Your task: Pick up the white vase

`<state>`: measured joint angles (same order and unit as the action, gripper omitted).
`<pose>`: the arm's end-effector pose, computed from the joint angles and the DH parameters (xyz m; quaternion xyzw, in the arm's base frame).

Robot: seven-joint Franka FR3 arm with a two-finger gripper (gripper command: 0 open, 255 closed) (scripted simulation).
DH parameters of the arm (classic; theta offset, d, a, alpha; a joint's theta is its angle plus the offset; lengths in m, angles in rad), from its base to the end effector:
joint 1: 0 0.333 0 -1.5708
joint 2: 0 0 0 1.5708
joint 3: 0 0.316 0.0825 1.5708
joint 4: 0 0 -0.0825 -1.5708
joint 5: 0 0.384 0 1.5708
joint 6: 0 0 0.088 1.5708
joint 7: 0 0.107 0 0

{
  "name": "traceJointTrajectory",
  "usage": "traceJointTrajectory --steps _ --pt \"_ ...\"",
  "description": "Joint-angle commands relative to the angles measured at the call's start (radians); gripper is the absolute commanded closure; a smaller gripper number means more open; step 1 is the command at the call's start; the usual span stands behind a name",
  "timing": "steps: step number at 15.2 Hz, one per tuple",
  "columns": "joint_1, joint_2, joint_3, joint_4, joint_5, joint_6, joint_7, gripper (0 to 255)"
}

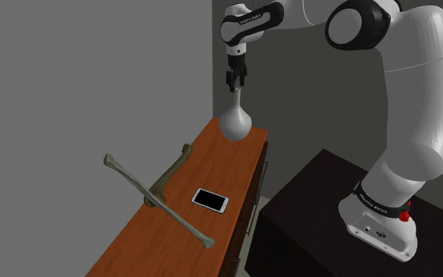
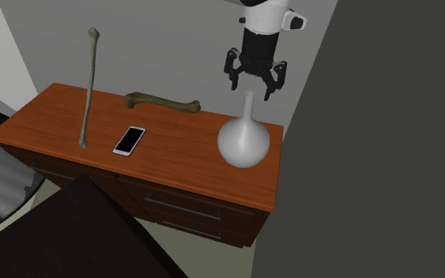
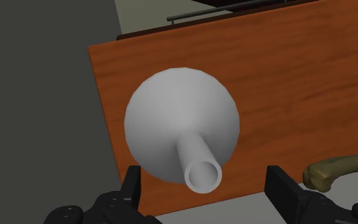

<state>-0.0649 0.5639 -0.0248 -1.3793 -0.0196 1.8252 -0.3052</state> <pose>0.6984 -0.0611 0.3766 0.9918 0.1119 -0.0609 0.0042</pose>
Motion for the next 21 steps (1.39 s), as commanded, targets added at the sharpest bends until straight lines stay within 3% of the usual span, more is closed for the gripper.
traceJointTrajectory --steps 1,5,6,15,21 --pt "-0.001 0.011 0.0 -0.009 0.0 0.021 0.0 0" --pt "-0.001 0.021 0.0 -0.027 0.0 0.049 0.001 0" --pt "-0.001 0.02 0.0 -0.029 0.0 0.05 0.0 255" --pt "-0.001 0.021 0.0 -0.027 0.0 0.049 0.001 255" --pt "0.0 0.0 0.0 0.02 0.0 -0.019 -0.001 255"
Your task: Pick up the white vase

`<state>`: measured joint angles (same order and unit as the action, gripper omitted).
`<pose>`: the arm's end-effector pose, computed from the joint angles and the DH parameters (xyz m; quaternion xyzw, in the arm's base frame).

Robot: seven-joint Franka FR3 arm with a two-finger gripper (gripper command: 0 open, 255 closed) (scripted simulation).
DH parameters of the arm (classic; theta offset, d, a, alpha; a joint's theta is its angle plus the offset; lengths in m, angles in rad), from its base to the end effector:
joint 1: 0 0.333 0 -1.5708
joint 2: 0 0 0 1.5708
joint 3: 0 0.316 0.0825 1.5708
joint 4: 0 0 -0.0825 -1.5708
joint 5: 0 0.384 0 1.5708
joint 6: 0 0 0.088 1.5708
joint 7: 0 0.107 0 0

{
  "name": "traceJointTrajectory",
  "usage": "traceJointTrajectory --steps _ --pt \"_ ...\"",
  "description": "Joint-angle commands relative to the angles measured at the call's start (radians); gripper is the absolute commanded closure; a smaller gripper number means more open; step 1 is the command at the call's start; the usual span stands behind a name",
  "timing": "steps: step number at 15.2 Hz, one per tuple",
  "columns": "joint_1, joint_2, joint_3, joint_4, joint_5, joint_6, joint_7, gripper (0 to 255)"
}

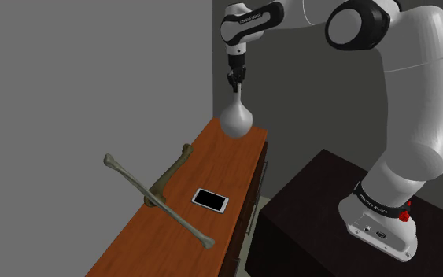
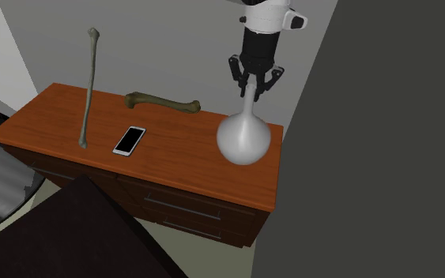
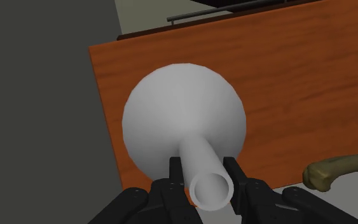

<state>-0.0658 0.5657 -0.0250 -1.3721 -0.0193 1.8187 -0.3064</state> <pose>0.6990 -0.0619 0.3782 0.9918 0.1118 -0.0614 0.0040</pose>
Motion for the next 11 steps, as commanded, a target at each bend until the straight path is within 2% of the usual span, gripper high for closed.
traceJointTrajectory --steps 1,9,11 --pt "0.0 -0.005 0.0 0.022 0.0 -0.025 0.0 255" --pt "0.0 -0.018 0.0 0.108 0.0 -0.124 -0.002 255" --pt "0.0 -0.018 0.0 0.109 0.0 -0.126 -0.003 255"
